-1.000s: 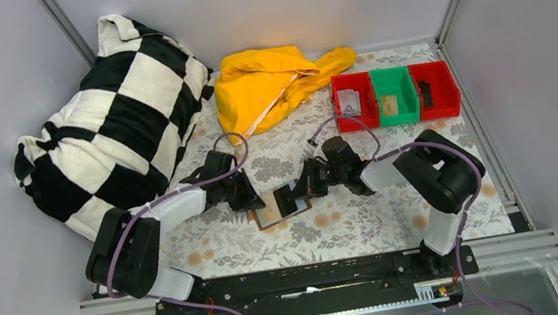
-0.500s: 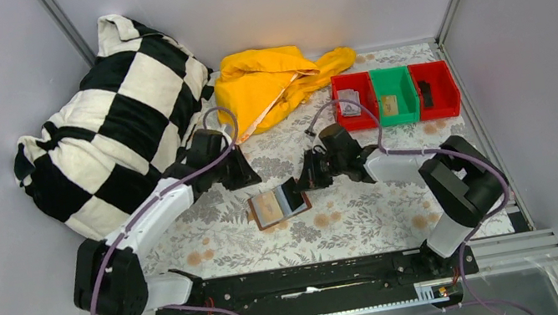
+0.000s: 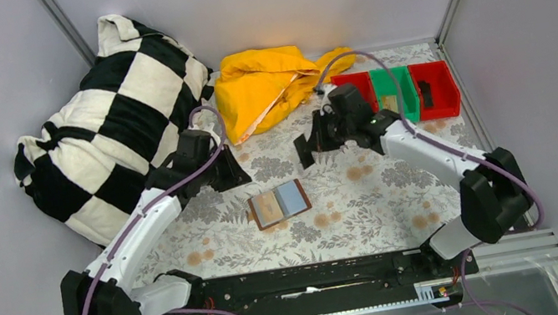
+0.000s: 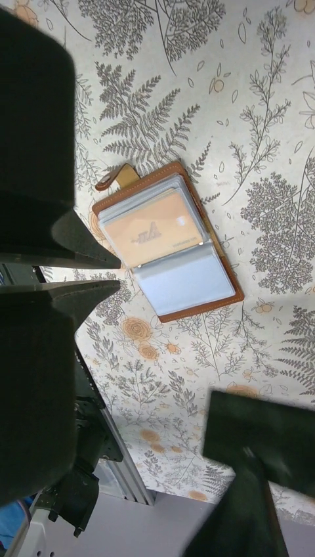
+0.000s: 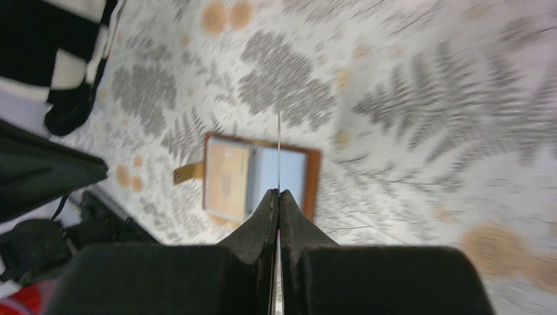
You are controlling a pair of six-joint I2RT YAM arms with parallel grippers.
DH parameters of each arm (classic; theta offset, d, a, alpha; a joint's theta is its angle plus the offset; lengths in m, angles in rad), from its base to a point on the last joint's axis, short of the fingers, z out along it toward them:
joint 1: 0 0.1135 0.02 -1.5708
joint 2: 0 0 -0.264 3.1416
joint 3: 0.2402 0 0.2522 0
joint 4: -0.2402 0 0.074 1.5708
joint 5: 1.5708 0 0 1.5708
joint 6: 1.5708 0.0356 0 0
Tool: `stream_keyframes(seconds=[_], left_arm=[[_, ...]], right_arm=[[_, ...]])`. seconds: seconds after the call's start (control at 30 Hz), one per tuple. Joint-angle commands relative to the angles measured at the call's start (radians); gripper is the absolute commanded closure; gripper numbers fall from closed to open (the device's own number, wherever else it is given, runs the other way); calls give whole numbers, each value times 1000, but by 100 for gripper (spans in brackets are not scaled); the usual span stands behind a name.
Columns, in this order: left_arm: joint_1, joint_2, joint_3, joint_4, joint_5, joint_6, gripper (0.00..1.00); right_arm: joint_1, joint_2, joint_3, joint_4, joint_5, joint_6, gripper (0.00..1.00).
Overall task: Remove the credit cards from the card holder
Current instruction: Place the credit card in the storage box.
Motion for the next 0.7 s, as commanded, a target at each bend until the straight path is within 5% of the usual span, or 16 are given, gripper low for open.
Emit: stream_keyframes(seconds=[0.0,0.17,0.33,0.67], left_arm=[[6,-46,12,-17,-43,6,85],[8,-63,-32,11,-32,-22,85],[9,-70,-67,52,-22,-32,84],[9,-85,-105,74,3,-43,84]], right_arm=[[-64,-104,130,-174,253,-141,100],[-141,-105,280,-311,536,-342,100],[-265,-132,275,-156,737,-580,100],[-551,40,385,24,671,-801,100]])
